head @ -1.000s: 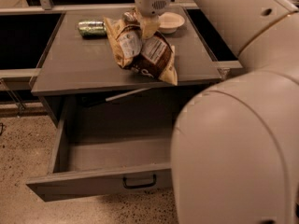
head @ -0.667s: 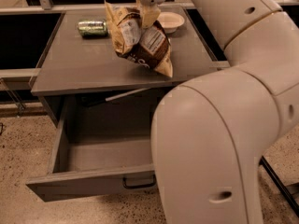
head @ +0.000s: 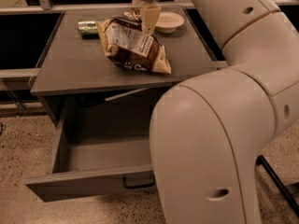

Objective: Pick brown chip bag from top drawer and place on counter

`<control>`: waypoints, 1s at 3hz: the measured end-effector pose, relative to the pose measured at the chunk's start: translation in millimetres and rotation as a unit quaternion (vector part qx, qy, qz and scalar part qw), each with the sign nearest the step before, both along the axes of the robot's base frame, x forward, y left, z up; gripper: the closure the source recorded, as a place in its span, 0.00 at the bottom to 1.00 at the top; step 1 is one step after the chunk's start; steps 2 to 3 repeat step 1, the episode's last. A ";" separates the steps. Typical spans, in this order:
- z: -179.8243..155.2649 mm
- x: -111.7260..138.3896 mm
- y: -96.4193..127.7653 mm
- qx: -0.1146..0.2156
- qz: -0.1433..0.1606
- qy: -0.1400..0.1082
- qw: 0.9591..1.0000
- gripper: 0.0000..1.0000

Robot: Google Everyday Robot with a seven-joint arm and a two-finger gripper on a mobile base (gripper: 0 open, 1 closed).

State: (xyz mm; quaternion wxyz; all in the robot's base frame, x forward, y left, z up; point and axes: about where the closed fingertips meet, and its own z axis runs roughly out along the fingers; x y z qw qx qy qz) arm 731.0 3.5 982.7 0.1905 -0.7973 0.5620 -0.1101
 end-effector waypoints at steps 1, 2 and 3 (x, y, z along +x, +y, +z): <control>0.0 0.0 0.0 0.000 0.000 0.000 1.000 0.00; 0.0 0.0 0.0 0.000 0.000 0.000 1.000 0.00; 0.0 0.0 0.0 0.000 0.000 0.000 1.000 0.00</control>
Offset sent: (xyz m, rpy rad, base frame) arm 0.0000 0.0000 0.0000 0.0000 0.0000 0.0000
